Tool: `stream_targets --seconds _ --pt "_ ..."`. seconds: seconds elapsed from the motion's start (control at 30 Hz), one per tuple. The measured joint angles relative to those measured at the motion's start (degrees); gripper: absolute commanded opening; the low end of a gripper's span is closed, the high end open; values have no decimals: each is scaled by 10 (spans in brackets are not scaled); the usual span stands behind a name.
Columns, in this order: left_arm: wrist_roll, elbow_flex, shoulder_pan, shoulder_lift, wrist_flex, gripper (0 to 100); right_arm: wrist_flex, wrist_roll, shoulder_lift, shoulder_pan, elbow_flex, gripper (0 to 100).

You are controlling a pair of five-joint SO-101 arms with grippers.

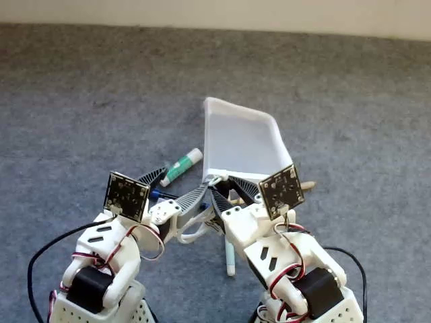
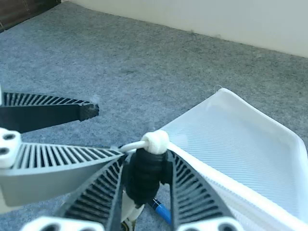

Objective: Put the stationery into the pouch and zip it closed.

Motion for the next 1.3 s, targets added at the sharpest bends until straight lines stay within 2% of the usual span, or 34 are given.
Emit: stream_targets --seconds 0.47,0.67,0.9,1.17,1.3 --pt "-1 0 2 1 -4 267 0 -16 0 0 0 5" --pt "-1 18 23 1 -4 267 22 -16 -2 -38 -1 5" --pt "-1 27 23 1 -4 264 47 -17 -5 -47 -2 5" --pt "-25 70 23 -2 -40 261 71 -17 -1 -84 -3 5" --pt "-25 70 23 -3 -42 197 72 -17 -1 -91 -3 5"
